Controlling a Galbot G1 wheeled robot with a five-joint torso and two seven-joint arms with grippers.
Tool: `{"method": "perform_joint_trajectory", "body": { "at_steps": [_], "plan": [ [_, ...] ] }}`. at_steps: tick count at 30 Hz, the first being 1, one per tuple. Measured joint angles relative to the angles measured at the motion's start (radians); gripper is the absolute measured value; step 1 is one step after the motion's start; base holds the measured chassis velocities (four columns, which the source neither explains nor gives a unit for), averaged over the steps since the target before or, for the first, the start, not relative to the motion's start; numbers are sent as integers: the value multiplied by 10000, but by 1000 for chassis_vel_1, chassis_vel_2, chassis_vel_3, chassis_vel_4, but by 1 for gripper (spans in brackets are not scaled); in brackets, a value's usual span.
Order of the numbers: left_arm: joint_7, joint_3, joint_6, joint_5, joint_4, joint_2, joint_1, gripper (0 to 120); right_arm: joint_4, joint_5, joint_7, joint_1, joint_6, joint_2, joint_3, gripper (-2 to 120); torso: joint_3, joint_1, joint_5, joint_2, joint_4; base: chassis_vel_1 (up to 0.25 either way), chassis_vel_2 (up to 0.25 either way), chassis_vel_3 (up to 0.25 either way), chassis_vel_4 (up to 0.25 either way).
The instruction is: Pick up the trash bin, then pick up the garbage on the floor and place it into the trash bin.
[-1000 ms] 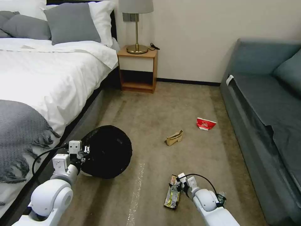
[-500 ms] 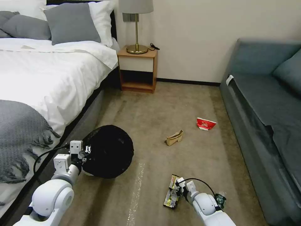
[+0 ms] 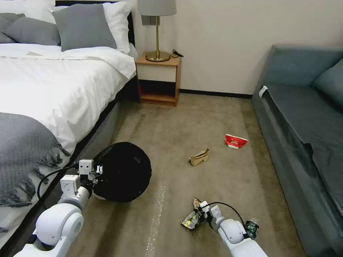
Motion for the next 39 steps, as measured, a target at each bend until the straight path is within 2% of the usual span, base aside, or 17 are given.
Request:
{"method": "perform_joint_trajectory", "body": {
  "at_steps": [2, 3, 18, 30, 33, 39],
  "plan": [
    [0, 1, -1, -2, 0, -1, 1, 7, 17, -3, -2, -4, 0, -19, 16, 7, 1, 0, -6, -1, -5, 0, 0, 0, 0],
    [2, 0, -9, -1, 0, -4, 0, 7, 29, -16, 4, -7, -4, -23, 31, 1, 1, 0, 7, -1, -7, 0, 0, 0, 0],
    [76, 29, -186, 56, -88, -12, 72, 7, 829, -60, 58, -262, -31, -90, 415, 0, 2, 1, 3, -2, -7, 0, 0, 0, 0],
    [287, 181, -421, 225, -343, -54, 147, 7, 2826, 514, 130, -574, 132, -126, 1183, 0, 2, 1, 3, -2, -7, 0, 0, 0, 0],
    [370, 263, -489, 383, -616, -119, 293, 7, 3949, 754, 134, -857, 447, -19, 1510, 0, 1, 0, 2, -2, -6, 0, 0, 0, 0],
    [578, 278, -722, 573, -761, -152, 442, 7, 5019, 1311, 218, -1051, 962, 95, 1528, 0, 1, 0, 2, -2, -7, 0, 0, 0, 0]
  ]
}}
